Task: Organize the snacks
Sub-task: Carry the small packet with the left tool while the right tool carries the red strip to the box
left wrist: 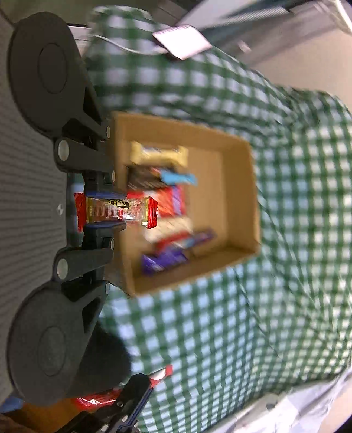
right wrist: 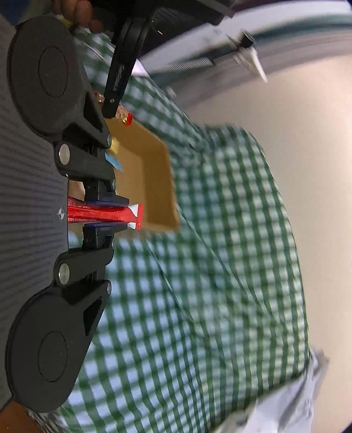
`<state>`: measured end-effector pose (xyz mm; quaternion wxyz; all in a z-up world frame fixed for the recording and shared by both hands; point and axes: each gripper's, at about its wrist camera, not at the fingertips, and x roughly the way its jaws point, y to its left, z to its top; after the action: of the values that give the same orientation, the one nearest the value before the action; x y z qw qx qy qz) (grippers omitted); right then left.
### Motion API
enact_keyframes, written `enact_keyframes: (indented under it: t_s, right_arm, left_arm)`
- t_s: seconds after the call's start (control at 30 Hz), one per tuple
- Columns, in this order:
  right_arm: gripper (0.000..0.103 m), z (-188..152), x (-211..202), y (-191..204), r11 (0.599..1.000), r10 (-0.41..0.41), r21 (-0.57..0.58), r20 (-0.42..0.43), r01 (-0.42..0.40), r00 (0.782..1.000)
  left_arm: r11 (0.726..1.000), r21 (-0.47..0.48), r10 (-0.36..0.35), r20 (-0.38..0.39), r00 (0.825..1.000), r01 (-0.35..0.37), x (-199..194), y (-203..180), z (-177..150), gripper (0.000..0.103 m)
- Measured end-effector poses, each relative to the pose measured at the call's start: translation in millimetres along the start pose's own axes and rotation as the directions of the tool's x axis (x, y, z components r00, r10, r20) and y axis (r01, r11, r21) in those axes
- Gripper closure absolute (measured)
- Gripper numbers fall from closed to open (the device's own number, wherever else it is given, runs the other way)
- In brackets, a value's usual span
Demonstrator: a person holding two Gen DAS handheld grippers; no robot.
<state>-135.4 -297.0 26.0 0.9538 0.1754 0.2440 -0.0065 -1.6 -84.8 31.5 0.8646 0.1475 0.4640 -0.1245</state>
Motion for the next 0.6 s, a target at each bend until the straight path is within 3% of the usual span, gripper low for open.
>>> enact_keyframes:
  t_s: [0.27, 0.6]
  right_arm:
    - [0.092, -14.7, -15.9, 55.4, 0.995, 0.038, -0.086, -0.059, -0.043, 0.997]
    - [0.092, -19.6, -23.9, 75.3, 0.99, 0.023, -0.14, -0.071, -0.033, 0.997]
  left_arm:
    - [0.997, -0.081, 0.004, -0.008, 1.0, -0.004, -16.1, 40.6, -45.9, 0.085]
    - [0.996, -0.084, -0.02, 0.029, 0.999, 0.023, -22.8, 43.0, -52.9, 0.085]
